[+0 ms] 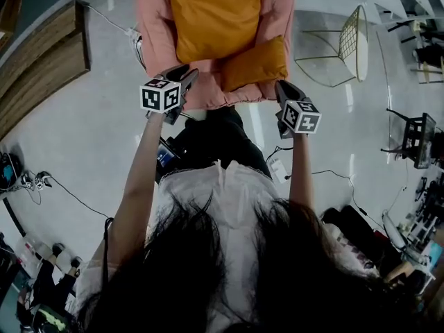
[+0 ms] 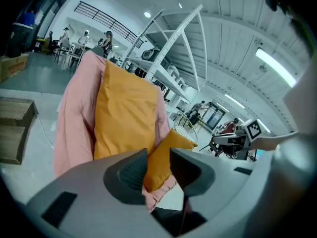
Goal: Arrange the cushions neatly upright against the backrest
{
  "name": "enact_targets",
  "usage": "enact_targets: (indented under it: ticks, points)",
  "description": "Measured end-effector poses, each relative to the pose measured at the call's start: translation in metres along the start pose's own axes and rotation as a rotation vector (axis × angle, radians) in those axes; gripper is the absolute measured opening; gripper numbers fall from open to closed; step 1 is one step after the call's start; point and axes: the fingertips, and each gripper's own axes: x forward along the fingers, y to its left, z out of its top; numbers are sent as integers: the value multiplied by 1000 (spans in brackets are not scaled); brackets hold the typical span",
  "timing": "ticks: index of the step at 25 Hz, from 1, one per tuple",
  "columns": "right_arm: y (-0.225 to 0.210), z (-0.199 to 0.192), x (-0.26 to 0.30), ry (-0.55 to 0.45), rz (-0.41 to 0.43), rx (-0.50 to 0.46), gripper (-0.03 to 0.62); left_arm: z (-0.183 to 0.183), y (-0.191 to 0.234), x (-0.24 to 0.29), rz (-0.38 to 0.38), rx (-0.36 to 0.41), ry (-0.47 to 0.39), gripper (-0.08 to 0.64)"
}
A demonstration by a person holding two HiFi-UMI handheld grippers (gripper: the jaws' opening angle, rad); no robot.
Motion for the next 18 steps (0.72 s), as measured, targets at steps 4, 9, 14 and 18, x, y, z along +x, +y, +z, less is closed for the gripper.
enact_targets:
  ticks: [4, 9, 14, 18]
  points:
    - [-9, -15, -8, 42, -16, -25, 34, -26, -6, 11, -16, -37, 29, 132]
    - [-35, -19, 0, 97, -24, -72, 34, -54, -11, 42, -14, -85, 64, 132]
    - [-59, -20, 21, 134, -21, -142, 37, -88, -6, 75, 31, -118, 113, 151]
    - [-82, -29, 44, 163, -8, -173, 192, -123, -5, 109, 32, -129, 164, 169]
